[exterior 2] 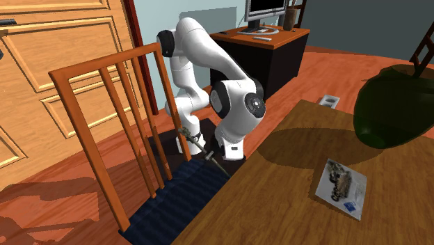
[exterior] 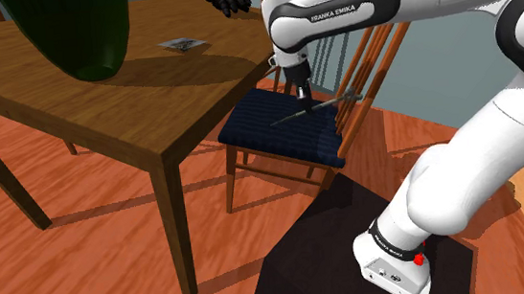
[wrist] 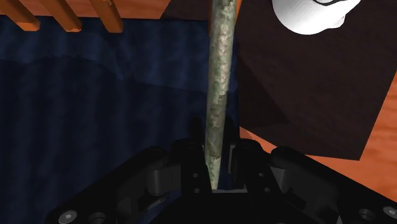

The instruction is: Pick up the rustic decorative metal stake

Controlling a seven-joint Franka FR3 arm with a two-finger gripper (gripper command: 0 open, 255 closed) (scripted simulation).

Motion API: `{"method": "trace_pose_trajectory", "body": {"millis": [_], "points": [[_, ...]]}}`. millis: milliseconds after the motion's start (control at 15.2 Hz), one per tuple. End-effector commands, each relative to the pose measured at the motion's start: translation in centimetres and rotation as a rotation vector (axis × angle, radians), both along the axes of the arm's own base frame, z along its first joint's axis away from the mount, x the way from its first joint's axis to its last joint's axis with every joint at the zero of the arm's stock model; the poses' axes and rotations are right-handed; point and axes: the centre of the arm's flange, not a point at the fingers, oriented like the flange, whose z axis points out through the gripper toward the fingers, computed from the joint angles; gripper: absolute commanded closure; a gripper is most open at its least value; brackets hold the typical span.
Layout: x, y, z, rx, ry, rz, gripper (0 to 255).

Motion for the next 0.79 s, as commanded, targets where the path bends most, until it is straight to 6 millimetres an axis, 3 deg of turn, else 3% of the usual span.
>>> {"method": "trace_pose_trajectory", "body": {"millis": [0,594,726], "points": [[-0.4,-0.4,1.1,-0.003,0.018,-0.008,255],[-0.4,-0.4,5.8,-0.003,0.018,-0.008,255],[-0.4,-0.4,5.9,-0.003,0.018,-0.008,255]]}}
